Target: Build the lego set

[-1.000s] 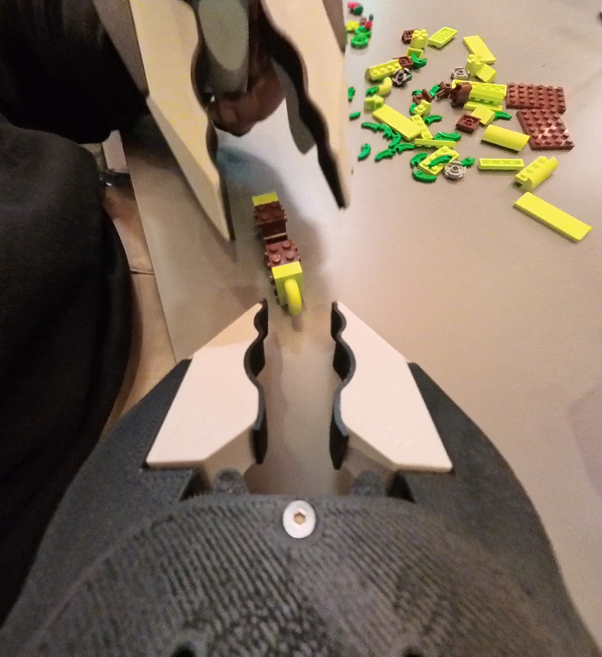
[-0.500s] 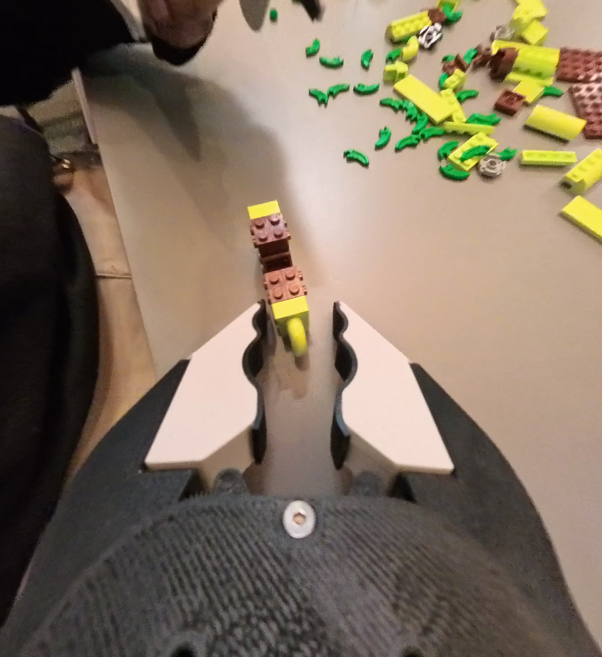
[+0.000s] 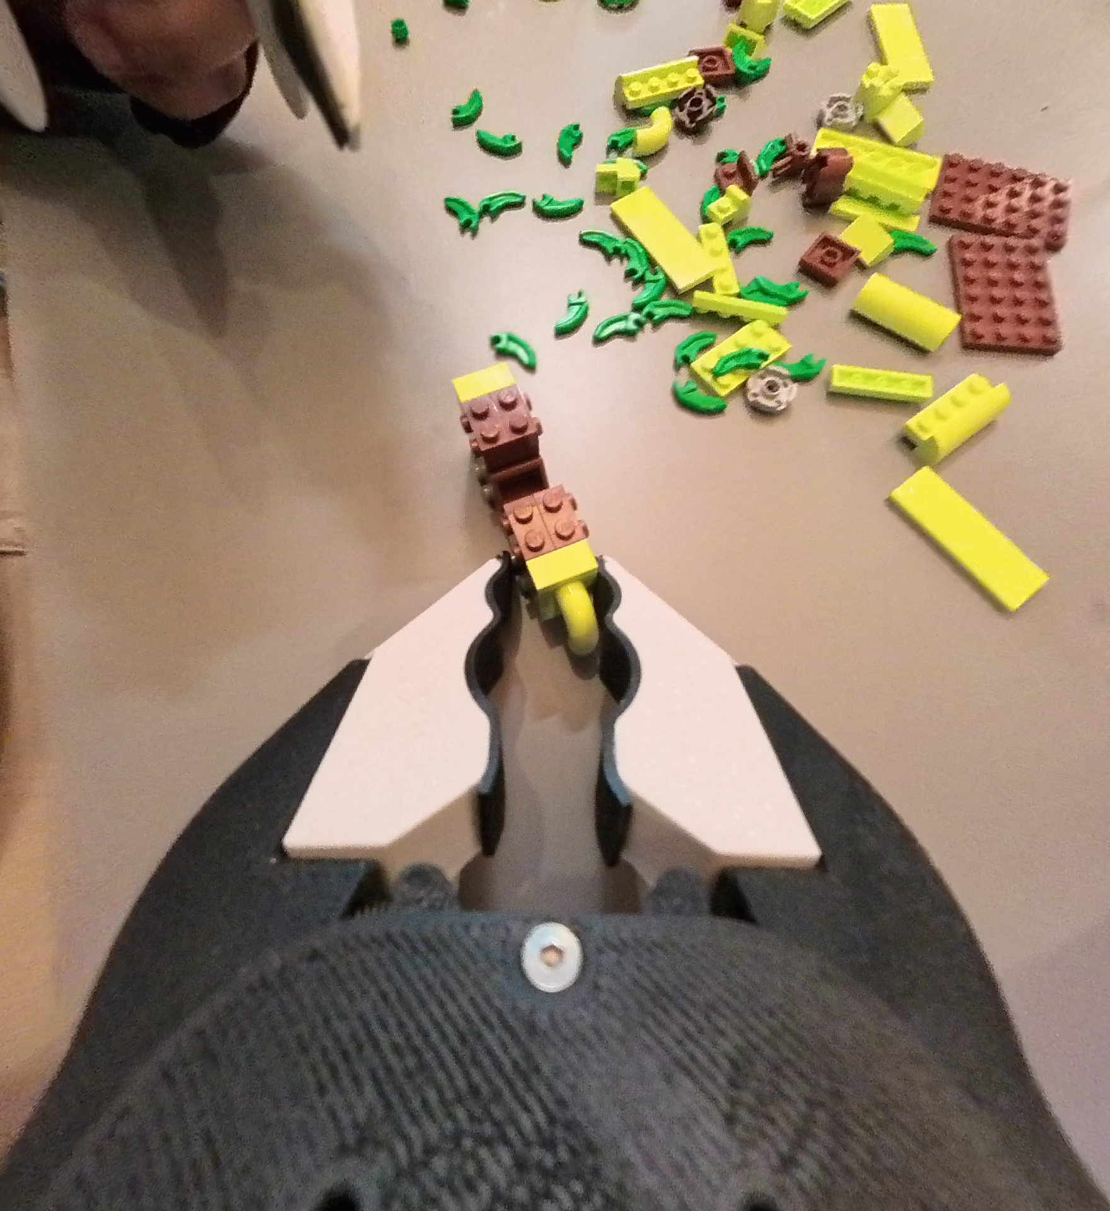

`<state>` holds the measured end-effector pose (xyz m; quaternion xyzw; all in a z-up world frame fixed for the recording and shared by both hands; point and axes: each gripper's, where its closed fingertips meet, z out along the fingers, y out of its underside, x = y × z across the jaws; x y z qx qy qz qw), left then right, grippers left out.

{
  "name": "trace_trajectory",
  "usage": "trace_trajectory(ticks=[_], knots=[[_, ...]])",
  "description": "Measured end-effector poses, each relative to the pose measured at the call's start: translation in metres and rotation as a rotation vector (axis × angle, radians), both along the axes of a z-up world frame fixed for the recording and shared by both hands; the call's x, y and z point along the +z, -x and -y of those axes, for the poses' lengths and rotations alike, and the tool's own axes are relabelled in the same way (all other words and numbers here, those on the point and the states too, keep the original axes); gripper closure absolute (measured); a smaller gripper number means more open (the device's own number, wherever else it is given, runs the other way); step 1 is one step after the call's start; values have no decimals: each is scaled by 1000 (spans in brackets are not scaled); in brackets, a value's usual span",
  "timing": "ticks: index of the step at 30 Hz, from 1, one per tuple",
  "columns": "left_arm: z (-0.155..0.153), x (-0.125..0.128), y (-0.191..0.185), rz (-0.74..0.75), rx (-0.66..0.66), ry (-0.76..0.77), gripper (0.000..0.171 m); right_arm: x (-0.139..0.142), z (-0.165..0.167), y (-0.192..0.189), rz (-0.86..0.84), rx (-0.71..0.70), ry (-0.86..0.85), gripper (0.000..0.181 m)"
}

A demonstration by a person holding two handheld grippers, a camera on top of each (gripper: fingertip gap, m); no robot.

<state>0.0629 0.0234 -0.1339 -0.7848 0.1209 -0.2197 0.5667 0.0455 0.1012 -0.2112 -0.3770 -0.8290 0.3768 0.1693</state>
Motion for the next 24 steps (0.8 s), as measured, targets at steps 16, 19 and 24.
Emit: trace_trajectory(ticks=[16,19,24], knots=[[0,-1,28,45,100,-20,115,1,-13,26,-37,75,-34,160],[0,-1,31,43,111,-20,116,1,-14,27,-31,73,-29,160],[2,-2,35,49,115,-22,116,0,-13,23,-5,91,-6,162]])
